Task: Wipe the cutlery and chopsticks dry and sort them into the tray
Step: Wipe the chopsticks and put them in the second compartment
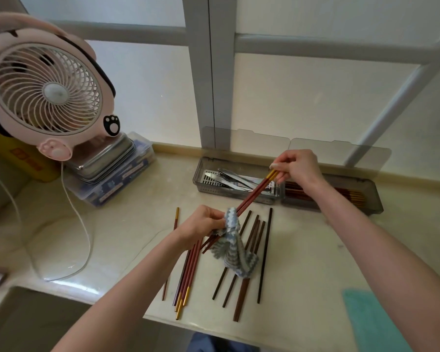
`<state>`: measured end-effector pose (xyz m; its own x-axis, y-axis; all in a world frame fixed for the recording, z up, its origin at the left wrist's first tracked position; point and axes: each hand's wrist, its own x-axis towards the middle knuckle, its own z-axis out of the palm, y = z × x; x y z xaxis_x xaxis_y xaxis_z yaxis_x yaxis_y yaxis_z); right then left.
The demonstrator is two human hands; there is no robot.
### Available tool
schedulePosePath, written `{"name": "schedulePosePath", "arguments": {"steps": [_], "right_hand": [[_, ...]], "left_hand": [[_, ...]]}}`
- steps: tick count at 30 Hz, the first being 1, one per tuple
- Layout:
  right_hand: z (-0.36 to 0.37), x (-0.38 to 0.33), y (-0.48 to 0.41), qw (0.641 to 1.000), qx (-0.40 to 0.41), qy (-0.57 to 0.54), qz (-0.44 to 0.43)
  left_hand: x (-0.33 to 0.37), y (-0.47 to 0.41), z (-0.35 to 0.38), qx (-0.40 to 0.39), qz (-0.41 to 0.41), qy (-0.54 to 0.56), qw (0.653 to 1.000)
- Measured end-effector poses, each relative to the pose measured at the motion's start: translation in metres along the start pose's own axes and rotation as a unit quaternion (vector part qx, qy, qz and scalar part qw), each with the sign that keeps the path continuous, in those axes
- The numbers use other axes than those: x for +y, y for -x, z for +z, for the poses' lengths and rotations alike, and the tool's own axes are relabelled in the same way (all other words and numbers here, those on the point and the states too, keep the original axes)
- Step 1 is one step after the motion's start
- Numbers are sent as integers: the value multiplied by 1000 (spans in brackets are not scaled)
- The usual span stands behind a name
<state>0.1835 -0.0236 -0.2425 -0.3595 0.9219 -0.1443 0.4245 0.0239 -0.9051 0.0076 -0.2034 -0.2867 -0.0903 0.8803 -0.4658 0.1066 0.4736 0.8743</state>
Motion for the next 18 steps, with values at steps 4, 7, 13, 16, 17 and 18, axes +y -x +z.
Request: {"name": "schedulePosePath", "arguments": {"steps": [4, 7, 13, 16, 17, 18], "right_hand": [[-21, 5, -12, 998, 58, -3, 10], [-38, 6, -16, 993, 100, -45, 31], [-24, 8, -10, 946, 147, -269, 103], [30, 8, 22, 936, 45, -319, 140], [46, 10, 32, 934, 16, -323, 152], [58, 11, 40, 931, -2, -327, 159]], "left_hand": [[-9, 3, -9, 4, -10, -16, 1000], [-23, 3, -20, 30, -35, 42, 998], [-30, -6, -5, 63, -2, 412, 909], [-13, -17, 14, 88, 29, 424, 901], [-6, -19, 19, 105, 36, 429, 896], [0, -21, 23, 126, 42, 435, 891]]}}
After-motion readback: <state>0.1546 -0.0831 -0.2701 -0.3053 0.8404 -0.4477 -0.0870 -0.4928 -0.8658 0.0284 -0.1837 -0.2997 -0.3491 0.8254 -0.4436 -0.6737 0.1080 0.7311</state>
